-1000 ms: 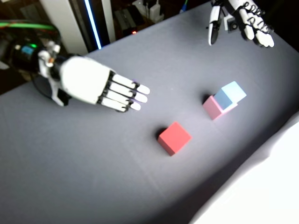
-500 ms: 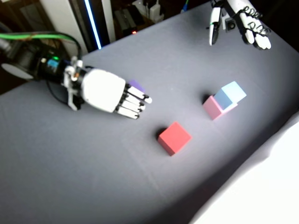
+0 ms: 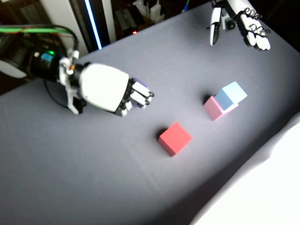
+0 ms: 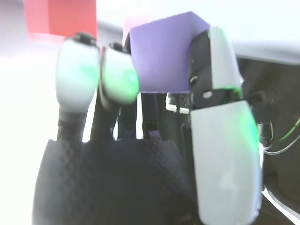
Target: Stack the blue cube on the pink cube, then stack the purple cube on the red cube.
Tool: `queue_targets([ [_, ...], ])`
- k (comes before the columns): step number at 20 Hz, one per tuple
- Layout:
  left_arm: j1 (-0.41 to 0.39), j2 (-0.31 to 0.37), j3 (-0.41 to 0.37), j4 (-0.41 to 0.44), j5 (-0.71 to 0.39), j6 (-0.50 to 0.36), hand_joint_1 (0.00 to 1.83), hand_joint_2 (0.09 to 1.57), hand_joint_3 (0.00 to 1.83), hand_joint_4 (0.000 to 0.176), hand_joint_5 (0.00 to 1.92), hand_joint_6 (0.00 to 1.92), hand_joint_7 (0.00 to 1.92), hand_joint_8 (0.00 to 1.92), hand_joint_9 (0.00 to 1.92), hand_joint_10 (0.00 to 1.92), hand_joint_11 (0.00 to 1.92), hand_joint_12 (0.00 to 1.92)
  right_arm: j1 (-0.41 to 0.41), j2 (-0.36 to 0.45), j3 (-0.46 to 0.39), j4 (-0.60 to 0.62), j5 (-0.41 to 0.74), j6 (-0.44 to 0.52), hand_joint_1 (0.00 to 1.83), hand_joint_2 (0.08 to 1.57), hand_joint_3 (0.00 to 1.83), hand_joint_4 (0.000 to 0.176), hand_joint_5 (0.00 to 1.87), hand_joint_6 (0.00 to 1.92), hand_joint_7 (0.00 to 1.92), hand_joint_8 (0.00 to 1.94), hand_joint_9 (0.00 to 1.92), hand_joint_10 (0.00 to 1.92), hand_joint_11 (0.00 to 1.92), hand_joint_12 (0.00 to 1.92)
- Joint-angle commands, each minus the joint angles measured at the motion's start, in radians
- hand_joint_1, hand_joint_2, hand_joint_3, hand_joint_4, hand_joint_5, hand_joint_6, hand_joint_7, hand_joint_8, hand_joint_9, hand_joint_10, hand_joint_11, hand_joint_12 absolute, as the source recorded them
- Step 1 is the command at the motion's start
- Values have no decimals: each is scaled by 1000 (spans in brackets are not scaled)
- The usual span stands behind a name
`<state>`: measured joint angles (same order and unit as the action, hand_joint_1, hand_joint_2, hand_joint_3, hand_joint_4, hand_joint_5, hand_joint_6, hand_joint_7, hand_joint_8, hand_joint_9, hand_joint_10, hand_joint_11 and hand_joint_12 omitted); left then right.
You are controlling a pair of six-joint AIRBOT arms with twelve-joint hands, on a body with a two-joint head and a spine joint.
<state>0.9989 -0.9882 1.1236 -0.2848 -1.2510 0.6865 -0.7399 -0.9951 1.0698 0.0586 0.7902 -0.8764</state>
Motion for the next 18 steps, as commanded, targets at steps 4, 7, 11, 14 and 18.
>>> queue_targets([
  [4,-3,0,3,-4,-125,-3,935,1135,1,107,0,0,0,0,0,0,0,0,69,0,34,42,116,-47,1107,1231,0,0,762,1311,896,1941,1082,1921,1190,1921],
  [7,8,-3,3,-8,-126,-6,919,1137,1,117,0,0,0,0,0,0,0,0,143,-37,91,59,56,-64,1156,1256,0,0,802,1286,657,1531,508,1445,350,1838],
  [11,12,-7,5,-10,-125,-10,909,1132,0,114,0,0,0,0,0,0,0,0,210,-84,164,108,-16,-93,1217,1243,0,0,680,1290,808,1431,810,1439,719,1763],
  [14,12,-11,8,-10,-125,-14,955,1131,0,92,0,0,0,0,0,0,0,0,243,-109,207,142,-45,-107,1217,1246,3,0,686,1283,787,1463,786,1543,718,1857],
  [18,13,-19,16,-10,-122,-22,946,1124,0,109,0,0,0,0,0,0,0,0,287,-152,268,169,-110,-135,1164,1267,1,0,689,1309,737,1526,652,1462,549,1884],
])
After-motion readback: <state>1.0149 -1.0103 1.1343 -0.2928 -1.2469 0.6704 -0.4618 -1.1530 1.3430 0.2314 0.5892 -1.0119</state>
